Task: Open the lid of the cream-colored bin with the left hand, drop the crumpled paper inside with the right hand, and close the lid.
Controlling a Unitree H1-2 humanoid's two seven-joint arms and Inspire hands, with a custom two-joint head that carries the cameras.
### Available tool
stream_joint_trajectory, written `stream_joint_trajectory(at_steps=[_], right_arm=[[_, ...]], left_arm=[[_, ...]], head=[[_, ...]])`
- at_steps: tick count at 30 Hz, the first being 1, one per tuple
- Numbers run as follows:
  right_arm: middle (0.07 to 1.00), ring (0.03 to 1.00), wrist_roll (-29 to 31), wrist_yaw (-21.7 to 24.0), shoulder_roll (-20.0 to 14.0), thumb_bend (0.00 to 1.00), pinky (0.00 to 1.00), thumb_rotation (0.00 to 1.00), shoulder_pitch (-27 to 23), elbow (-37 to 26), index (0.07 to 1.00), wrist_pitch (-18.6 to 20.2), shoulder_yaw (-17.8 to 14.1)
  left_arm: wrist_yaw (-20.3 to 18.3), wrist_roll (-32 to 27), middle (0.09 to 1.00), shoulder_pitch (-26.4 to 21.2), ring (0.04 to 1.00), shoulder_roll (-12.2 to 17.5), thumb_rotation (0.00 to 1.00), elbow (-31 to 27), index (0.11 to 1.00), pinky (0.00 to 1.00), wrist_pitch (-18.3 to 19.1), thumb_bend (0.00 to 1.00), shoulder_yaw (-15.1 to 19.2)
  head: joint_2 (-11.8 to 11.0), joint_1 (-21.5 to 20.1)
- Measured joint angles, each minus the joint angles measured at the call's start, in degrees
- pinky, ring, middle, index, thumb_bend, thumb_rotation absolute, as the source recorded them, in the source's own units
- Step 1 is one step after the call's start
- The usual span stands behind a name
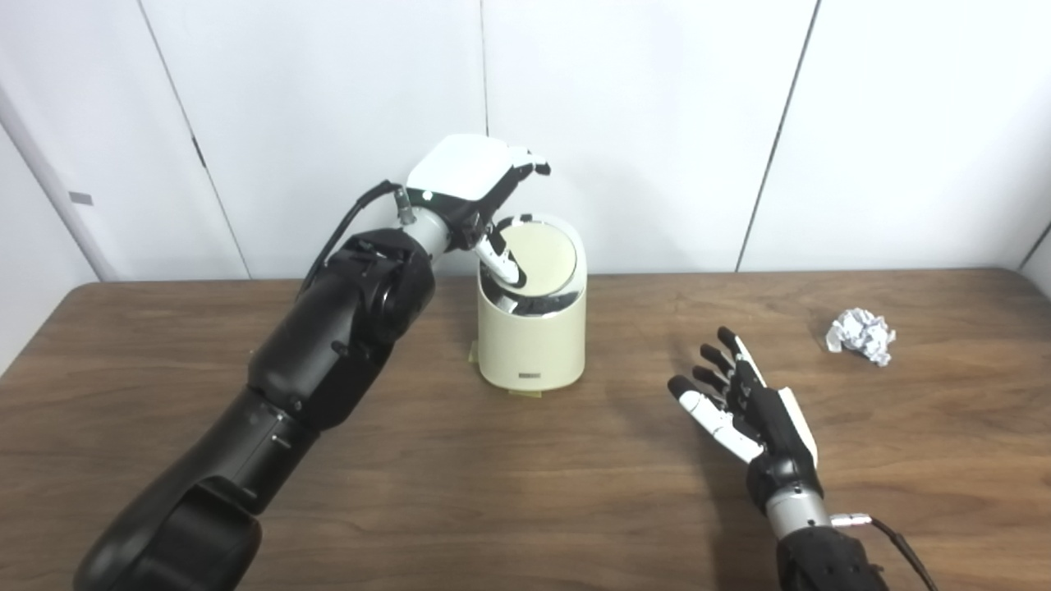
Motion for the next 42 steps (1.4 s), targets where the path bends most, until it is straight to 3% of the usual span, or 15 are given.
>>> stream_joint_trajectory(at_steps=[10, 26, 33, 37, 42], right_arm=[[0.914, 0.872, -0.99, 0.02, 0.0, 0.55, 0.76, 0.46, -0.04, -0.06, 0.968, 0.01, 0.27], [0.918, 0.858, -0.23, 0.0, 0.92, 0.55, 0.74, 0.38, -0.1, -1.76, 0.972, 0.17, 0.05], [0.919, 0.852, 1.16, 0.04, 0.96, 0.56, 0.75, 0.37, -0.12, -1.76, 0.974, 0.15, -0.51], [0.922, 0.855, 1.48, 0.03, 1.06, 0.56, 0.76, 0.37, -0.14, -1.77, 0.975, 0.14, -0.55], [0.925, 0.87, 2.23, 0.05, 1.16, 0.57, 0.77, 0.37, -0.13, -1.88, 0.976, 0.14, -0.84]], left_arm=[[1.24, 0.63, 0.917, 0.04, 0.926, -1.17, 0.14, 0.54, 0.901, 0.84, -1.27, 0.93, -0.18], [5.82, 11.42, 0.922, -1.46, 0.944, -0.63, 0.07, 2.15, 0.915, 0.91, -5.56, 1.0, -5.61], [5.33, 12.46, 0.92, -1.56, 0.938, -0.66, 0.07, 2.11, 0.914, 0.91, -5.53, 1.0, -5.5], [2.76, 10.43, 0.926, -0.93, 0.945, -0.64, 0.06, 0.79, 0.919, 0.89, -4.99, 0.96, -3.54], [-5.05, 3.35, 0.922, 1.42, 0.924, -0.5, 0.03, -5.37, 0.909, 0.83, -2.21, 0.91, 2.59]], head=[[0.18, 0.09], [0.79, -0.88], [0.79, -0.88], [0.97, -0.79], [0.97, -0.79]])
